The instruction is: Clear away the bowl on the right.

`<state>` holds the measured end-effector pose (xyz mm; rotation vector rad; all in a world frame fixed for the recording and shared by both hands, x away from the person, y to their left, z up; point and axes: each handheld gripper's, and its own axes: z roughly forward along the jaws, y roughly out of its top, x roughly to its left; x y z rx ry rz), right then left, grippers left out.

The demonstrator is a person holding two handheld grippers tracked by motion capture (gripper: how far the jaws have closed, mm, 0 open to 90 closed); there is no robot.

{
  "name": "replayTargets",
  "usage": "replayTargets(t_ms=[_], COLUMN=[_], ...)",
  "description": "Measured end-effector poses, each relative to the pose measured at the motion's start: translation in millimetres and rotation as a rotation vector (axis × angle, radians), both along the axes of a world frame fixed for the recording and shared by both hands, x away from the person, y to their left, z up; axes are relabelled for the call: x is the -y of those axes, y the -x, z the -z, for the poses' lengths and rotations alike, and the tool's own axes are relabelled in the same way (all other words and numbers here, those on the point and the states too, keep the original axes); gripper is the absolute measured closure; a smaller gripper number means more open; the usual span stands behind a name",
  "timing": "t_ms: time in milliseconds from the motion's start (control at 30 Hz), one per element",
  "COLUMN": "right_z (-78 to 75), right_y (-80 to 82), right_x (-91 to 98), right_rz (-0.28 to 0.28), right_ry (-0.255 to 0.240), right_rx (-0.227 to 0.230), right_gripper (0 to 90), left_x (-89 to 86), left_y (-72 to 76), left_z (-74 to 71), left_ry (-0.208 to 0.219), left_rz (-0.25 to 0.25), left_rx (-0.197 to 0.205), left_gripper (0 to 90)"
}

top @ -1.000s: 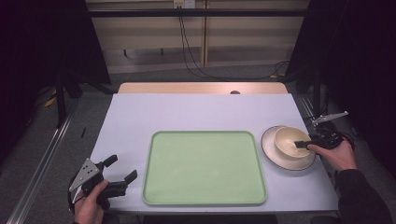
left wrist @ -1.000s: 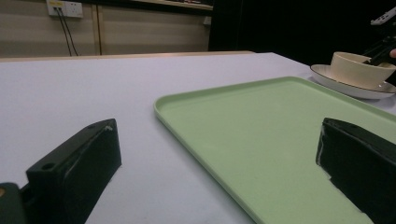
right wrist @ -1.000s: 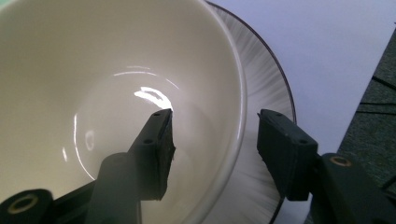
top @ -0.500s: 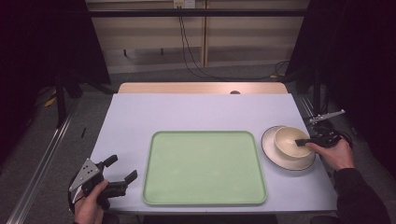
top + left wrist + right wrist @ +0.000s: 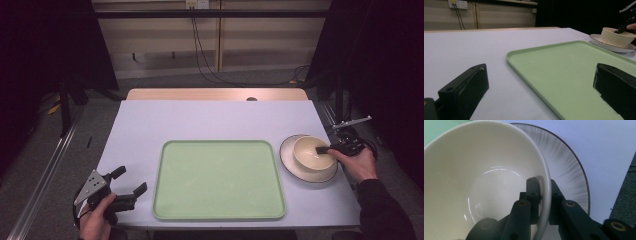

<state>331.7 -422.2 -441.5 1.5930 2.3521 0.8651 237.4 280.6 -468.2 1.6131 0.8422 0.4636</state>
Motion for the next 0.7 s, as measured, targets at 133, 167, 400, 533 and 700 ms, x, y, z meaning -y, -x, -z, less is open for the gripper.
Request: replayTargets(t_ms=[133,167,400,533,700], right_z=[0.8,0.7,0.3,-0.1,-0.1], right_y=[0.0,0.2,0.4,0.7,1.6], right_x=[0.9,1.2,1.7,1.8,2.2], right_rz=[0.020,0.022,0.032,0.034,0.040], right_ry=[-0.034,-0.037,-0.058,-0.060,-0.065], right_rx=[-0.004,-0.008,0.002,0.004,0.005], right_gripper=[84.2,84.2,84.5,84.6,84.5], left_x=[-0.5,-0.6,-0.2,-0.2,0.3], left_y=[-0.2,-0.1,-0.1,-0.1,-0.1], left_z=[-0.1,-0.1,-0.3,-0.4,-0.2], left_ry=[-0.007,-0.006,-0.009,-0.014,-0.002], left_rz=[0.000,-0.001,0.002,-0.001,0.000], left_rx=[0.001,0.001,0.003,0.005,0.003], left_gripper=[0.0,0.1,0.0,0.1,0.1])
